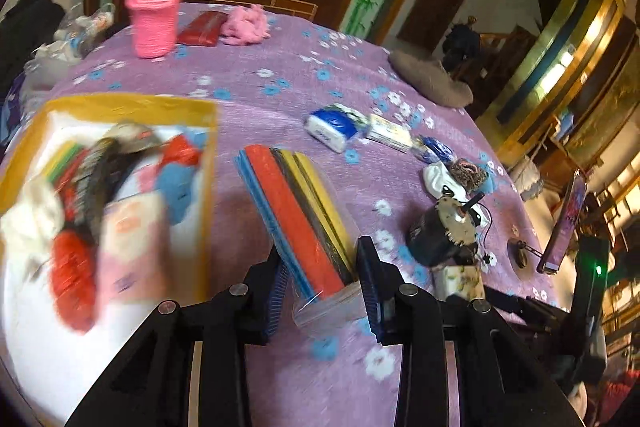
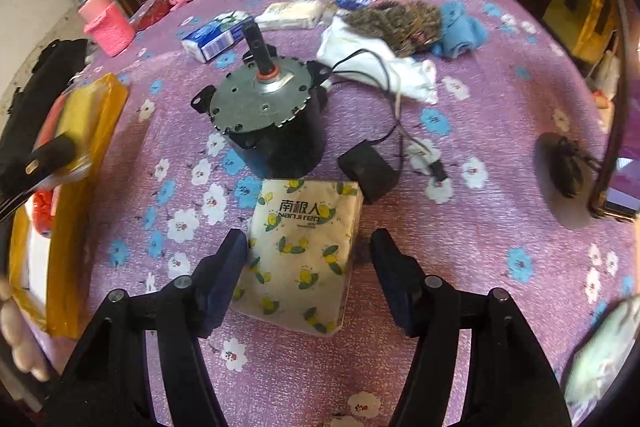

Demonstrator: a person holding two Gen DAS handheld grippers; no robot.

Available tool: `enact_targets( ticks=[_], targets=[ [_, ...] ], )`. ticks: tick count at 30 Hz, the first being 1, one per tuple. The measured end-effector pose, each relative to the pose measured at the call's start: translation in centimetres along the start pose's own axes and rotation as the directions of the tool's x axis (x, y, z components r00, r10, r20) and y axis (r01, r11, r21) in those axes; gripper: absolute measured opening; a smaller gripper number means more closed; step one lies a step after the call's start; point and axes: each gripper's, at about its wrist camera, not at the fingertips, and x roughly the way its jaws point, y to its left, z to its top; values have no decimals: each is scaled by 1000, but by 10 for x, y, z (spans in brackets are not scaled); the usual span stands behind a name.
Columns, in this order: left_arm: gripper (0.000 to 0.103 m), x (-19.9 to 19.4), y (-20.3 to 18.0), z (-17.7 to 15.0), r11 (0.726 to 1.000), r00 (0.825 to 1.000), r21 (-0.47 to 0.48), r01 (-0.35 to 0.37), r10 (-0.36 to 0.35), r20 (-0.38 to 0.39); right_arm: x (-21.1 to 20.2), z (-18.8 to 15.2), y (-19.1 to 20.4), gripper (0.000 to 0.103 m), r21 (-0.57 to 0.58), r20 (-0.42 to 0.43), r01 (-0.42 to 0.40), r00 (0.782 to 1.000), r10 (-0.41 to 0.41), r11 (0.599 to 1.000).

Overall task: Organize soft objects
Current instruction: 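Grasp the colored strip pack with left tool while right tool grasps the flowered tissue pack, then carry both packs over the box and open both tools to drop them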

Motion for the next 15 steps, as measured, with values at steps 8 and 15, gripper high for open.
enact_targets(
  ticks=[8,15],
  targets=[
    [32,-64,57,-37,995,997,-96,0,8,82,0,-6,-2,63,59,-22,-37,999,38,998],
    [33,-91,105,-61,984,993,-169,-61,77,91,2,-5,11,49,6,-18,23,1000,-23,1000]
  ],
)
